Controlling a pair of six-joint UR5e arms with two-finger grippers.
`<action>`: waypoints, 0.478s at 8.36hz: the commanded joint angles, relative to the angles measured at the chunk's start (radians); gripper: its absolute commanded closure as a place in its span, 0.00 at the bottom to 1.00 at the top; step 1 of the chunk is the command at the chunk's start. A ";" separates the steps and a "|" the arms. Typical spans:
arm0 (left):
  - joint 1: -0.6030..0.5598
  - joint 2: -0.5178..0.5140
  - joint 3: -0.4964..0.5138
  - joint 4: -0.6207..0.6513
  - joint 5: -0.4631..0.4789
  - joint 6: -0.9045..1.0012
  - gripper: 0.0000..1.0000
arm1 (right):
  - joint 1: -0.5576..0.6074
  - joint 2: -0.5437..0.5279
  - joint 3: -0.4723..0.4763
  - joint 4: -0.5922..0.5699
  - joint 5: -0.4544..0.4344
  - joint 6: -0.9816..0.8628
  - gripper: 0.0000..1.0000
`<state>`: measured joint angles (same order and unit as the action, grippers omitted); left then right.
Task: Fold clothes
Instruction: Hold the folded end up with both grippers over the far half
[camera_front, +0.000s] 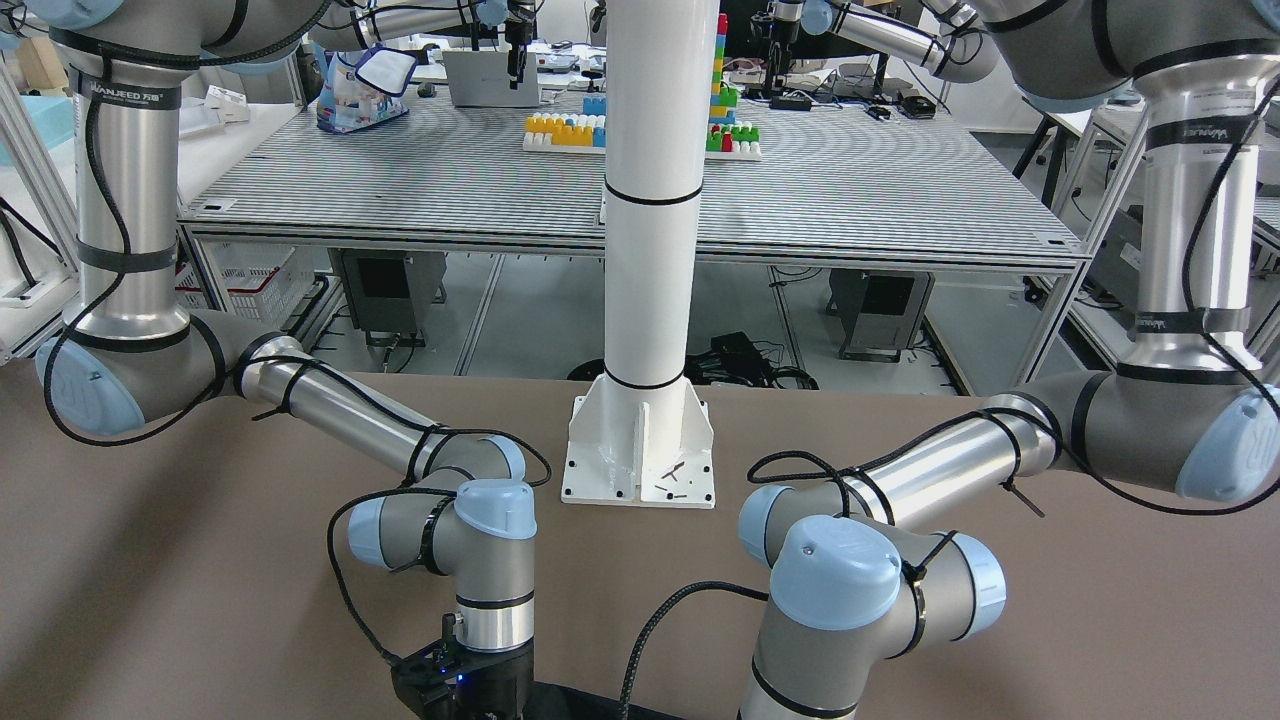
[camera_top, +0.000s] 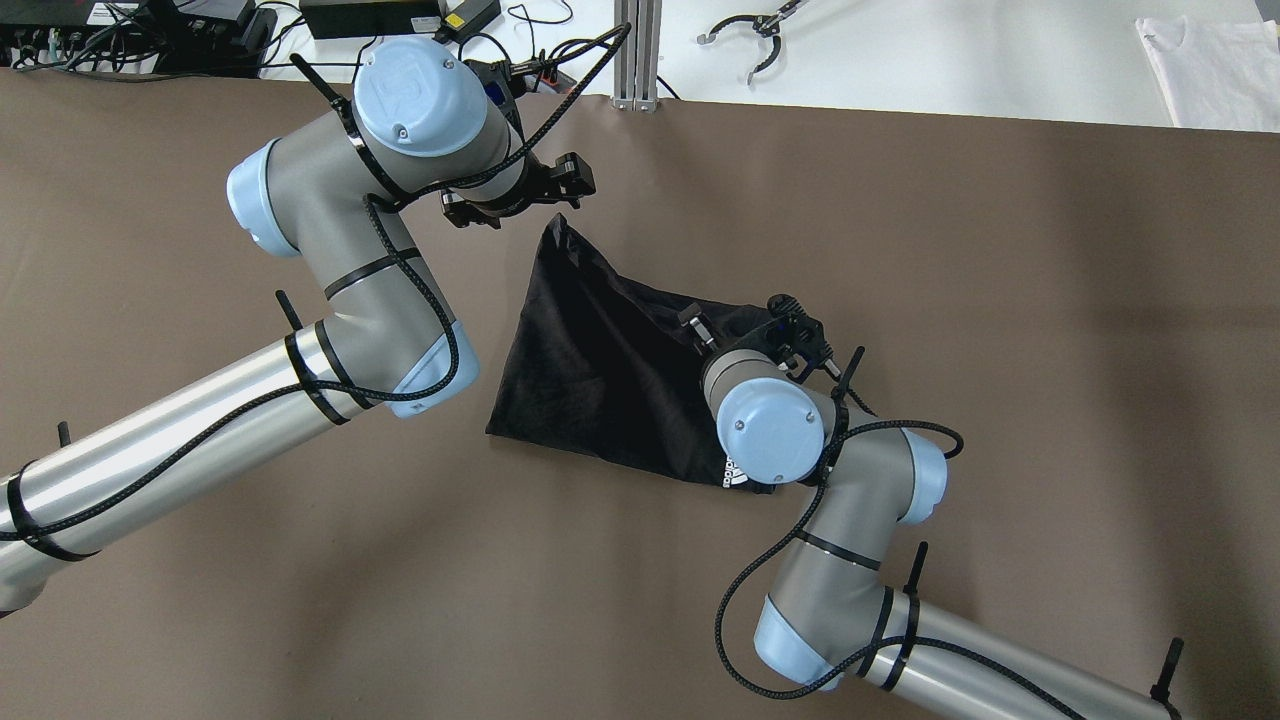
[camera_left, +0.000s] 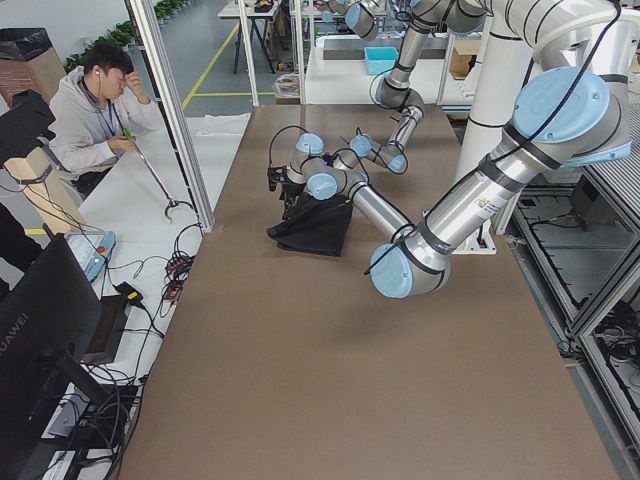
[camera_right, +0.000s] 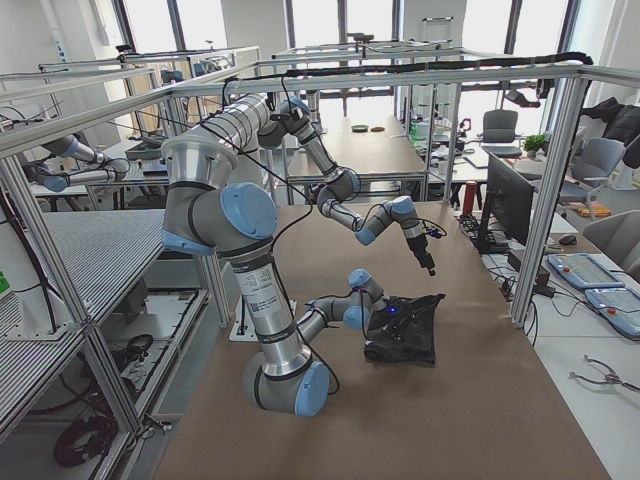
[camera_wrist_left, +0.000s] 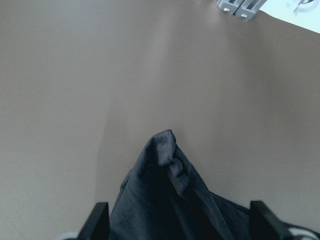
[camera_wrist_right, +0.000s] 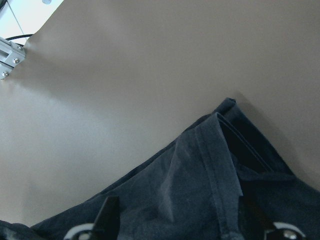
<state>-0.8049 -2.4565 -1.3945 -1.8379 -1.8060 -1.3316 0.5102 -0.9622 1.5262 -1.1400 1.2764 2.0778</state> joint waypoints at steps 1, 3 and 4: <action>0.000 0.007 -0.001 -0.001 -0.001 0.000 0.00 | -0.045 0.020 -0.050 0.000 -0.060 0.050 0.19; 0.000 0.008 0.000 -0.001 0.001 0.000 0.00 | -0.045 0.028 -0.070 0.002 -0.058 0.060 0.63; 0.000 0.010 -0.001 -0.001 0.001 0.000 0.00 | -0.044 0.033 -0.069 0.002 -0.058 0.056 1.00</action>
<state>-0.8053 -2.4488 -1.3948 -1.8392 -1.8058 -1.3315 0.4660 -0.9373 1.4649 -1.1391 1.2192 2.1315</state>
